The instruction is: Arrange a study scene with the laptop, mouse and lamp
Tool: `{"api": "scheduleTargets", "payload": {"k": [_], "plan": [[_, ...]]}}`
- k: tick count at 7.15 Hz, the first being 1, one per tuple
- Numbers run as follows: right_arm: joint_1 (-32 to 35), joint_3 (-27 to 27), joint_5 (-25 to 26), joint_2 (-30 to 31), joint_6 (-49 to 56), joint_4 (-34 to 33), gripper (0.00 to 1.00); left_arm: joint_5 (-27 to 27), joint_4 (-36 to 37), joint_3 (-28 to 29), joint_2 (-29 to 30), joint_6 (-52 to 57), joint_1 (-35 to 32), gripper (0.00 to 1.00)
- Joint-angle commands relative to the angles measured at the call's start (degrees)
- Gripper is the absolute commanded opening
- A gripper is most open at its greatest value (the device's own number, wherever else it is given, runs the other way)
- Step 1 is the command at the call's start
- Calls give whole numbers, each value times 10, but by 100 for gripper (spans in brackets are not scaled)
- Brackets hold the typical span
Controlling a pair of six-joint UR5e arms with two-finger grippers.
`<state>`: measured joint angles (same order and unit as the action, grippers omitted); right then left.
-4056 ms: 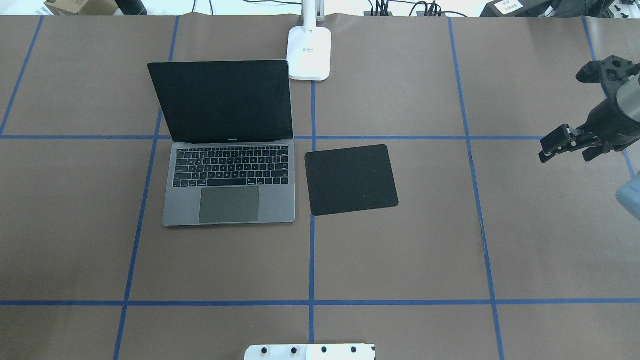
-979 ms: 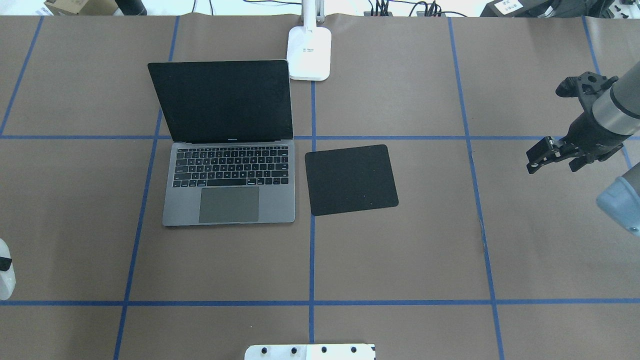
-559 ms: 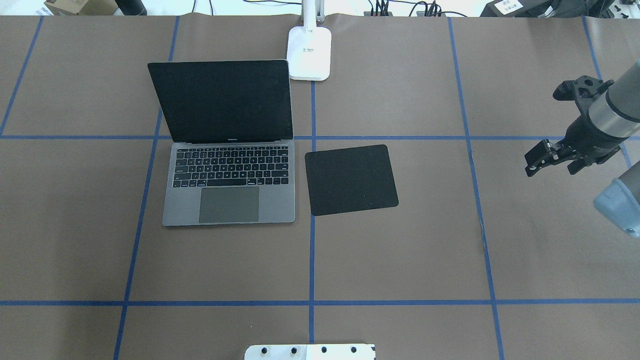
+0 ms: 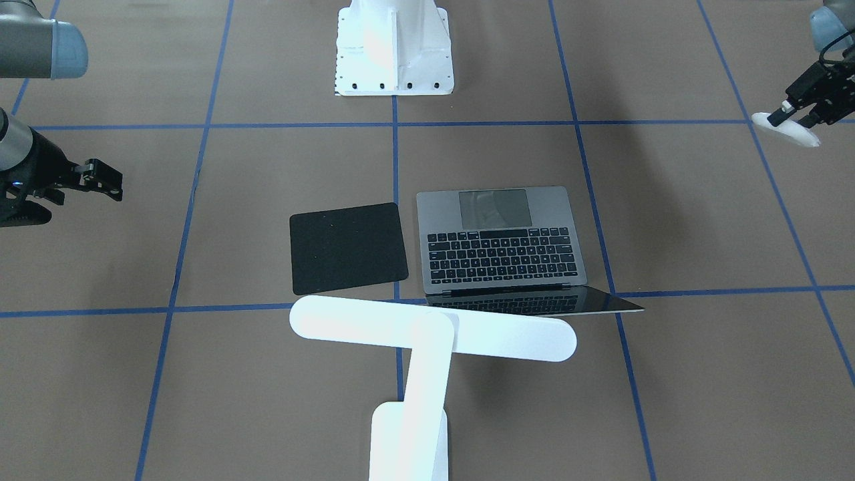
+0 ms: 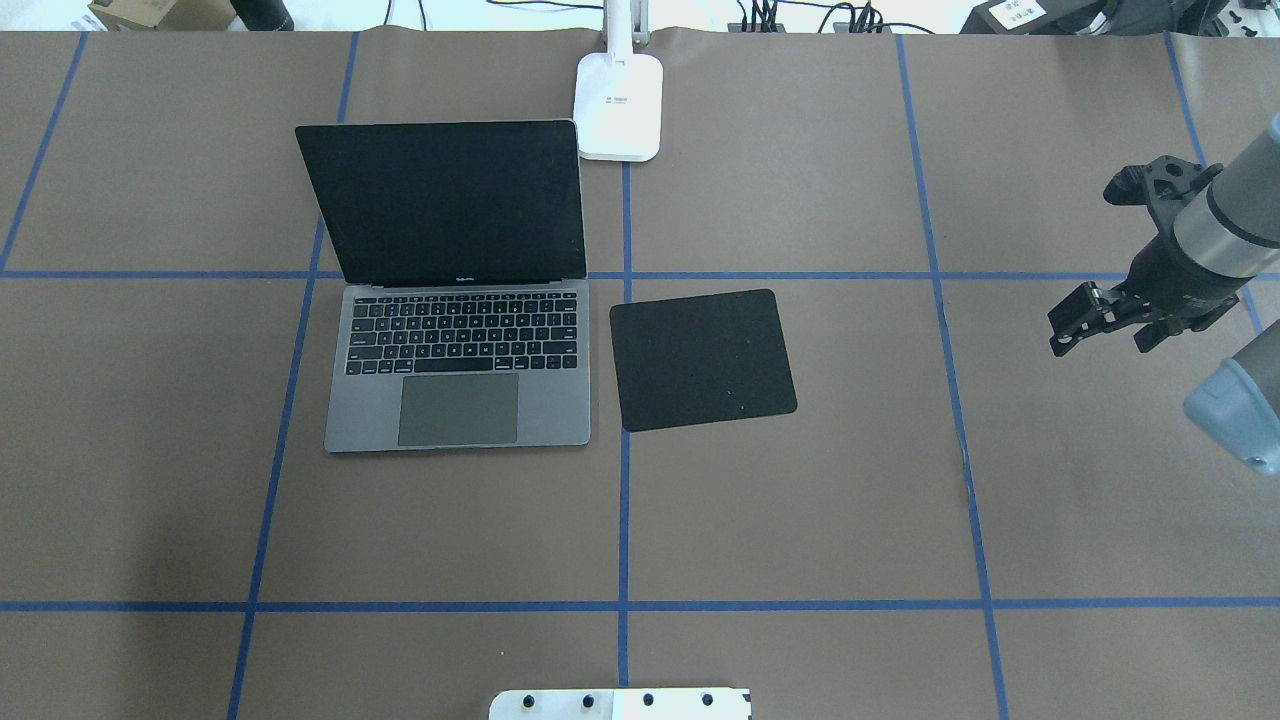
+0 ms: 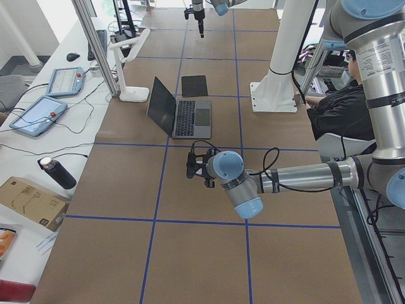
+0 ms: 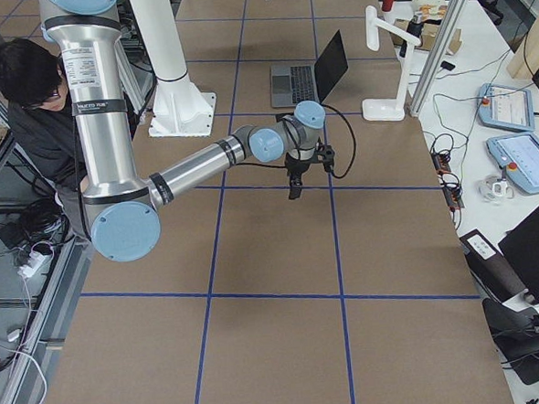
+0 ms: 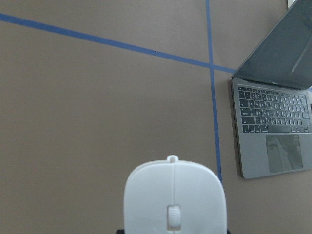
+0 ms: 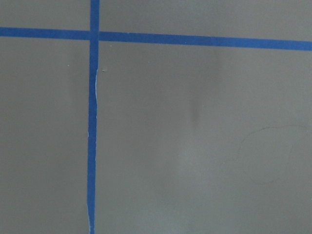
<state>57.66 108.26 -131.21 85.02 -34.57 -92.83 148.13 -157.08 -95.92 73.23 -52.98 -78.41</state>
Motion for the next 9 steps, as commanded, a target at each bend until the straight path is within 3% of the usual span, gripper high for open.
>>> {"api": "scheduleTargets", "payload": {"k": [1, 3, 7, 9], "plan": [[0, -1, -1, -1, 3, -1, 99, -47, 53, 13, 34, 36, -5, 49], [0, -1, -1, -1, 2, -1, 99, -88, 155, 8, 88, 46, 0, 49], [2, 2, -3, -3, 2, -1, 99, -94, 328, 2, 217, 43, 13, 49], [3, 3, -1, -2, 2, -1, 99, -94, 451, -44, 278, 34, 31, 49]]}}
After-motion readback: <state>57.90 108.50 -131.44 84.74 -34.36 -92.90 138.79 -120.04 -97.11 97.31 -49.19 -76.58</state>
